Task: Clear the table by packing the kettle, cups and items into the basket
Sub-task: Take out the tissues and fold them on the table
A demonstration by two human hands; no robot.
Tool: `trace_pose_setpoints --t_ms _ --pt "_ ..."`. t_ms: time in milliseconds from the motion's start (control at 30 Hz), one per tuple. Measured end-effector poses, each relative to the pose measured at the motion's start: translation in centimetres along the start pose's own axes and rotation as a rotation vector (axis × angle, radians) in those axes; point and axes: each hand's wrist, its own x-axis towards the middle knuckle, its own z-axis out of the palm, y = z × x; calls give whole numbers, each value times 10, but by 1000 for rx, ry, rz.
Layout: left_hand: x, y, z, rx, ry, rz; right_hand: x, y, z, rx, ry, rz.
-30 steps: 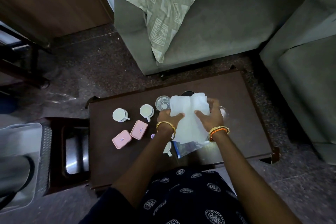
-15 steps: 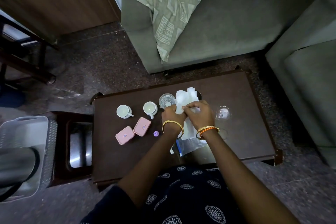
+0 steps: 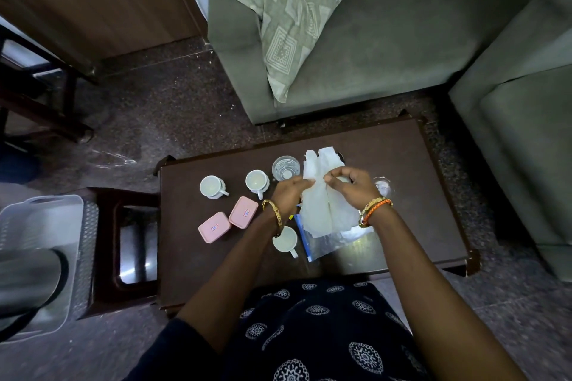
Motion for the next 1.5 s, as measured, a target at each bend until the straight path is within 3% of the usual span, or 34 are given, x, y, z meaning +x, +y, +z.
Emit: trace_pose_setpoints --t_ms 100,300,433,567,767,900,1033,1100,1233,1300,1400,1500 --pt "0 -1 -1 46 62 75 0 -1 -2 94 -35 42" --pt "4 0 -9 -10 103 63 0 7 -12 630 -183 176" --pt "6 2 -13 -115 91 9 2 16 -13 804 -69 164" --pt "8 1 -14 -90 79 5 3 15 -13 625 -173 164" --pt "9 1 -17 -32 114 18 0 11 -14 167 171 166" --pt "7 -1 -21 -124 90 -63 1 16 -20 302 125 188" --pt "6 -1 -20 -327 -102 -111 4 18 -21 257 122 190" --pt "4 1 -17 -244 -121 -71 4 17 -21 269 113 200" --pt "9 -4 -10 94 20 42 4 18 -24 388 -35 306" --pt "12 -2 -8 -2 -9 -29 4 22 -23 385 -103 414" --pt "19 -3 -9 -268 -224 -143 6 29 -23 289 -38 457" --pt "28 -13 -8 -95 -256 -139 11 29 -23 229 36 430"
